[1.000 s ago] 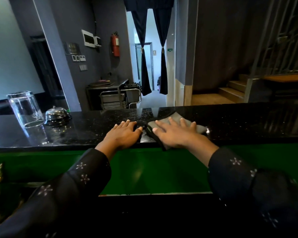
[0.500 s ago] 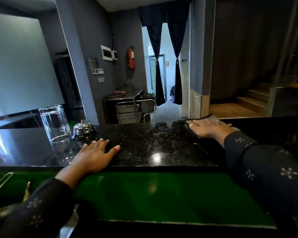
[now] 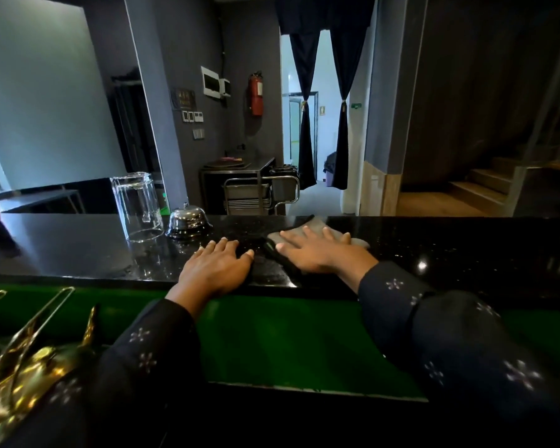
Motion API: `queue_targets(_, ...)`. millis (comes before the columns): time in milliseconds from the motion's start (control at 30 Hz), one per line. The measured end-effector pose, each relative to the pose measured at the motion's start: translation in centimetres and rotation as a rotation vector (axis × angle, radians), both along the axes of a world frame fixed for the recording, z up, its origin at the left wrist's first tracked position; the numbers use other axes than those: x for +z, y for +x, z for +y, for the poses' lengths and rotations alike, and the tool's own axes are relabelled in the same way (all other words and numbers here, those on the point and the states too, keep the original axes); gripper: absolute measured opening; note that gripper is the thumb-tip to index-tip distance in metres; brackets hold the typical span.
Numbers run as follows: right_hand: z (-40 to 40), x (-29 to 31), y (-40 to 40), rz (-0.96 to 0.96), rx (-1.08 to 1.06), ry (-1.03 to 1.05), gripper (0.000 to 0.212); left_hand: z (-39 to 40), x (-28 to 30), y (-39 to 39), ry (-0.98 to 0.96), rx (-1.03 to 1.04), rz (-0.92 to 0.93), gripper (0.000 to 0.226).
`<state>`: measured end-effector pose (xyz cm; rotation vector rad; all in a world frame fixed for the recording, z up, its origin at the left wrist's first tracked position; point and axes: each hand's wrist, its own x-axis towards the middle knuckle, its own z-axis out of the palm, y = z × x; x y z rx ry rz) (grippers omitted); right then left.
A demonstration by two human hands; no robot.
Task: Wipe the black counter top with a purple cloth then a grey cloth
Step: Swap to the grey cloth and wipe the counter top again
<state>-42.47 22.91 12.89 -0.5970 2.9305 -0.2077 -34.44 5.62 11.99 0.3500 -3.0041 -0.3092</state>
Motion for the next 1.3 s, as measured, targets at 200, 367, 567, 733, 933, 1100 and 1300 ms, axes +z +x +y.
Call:
queue_targets(200, 5.7, -0.4, 4.8, 0.045, 0.043, 0.025, 0.058, -0.3, -0.1, 0.4, 0.013, -0.038, 0.003, 0.063)
queue_targets(367, 10.5, 0.3, 4.6, 0.045, -0.246, 0.033, 0.059, -0.3, -0.5, 1.5, -0.008, -0.101, 0.061, 0.060)
queue_targets(567, 5.7, 0.0, 8.2, 0.085, -0.233, 0.011, 0.060, 0.6, -0.6, 3.3, 0.030, -0.157, 0.088, 0.060)
queue_targets(733, 4.4, -0.3, 10.0, 0.110, -0.085, -0.072, 0.056, 4.1, 0.1, 5.5, 0.153, -0.196, 0.133, 0.070)
queue_targets(933, 9.1, 0.7, 9.0, 0.147, -0.310, -0.343, 0.058, 8.7, 0.0, 6.8, 0.194, -0.071, 0.104, 0.099)
queue_targets(1100, 9.2, 0.8, 10.6, 0.229, -0.316, -0.273, 0.053, 10.1, -0.5, 6.2, 0.176, -0.005, 0.175, 0.085)
queue_targets(1300, 9.2, 2.4, 10.5, 0.018, -0.452, -0.535, 0.040, 10.9, 0.2, 6.7, 0.375, -0.043, 0.368, 0.034)
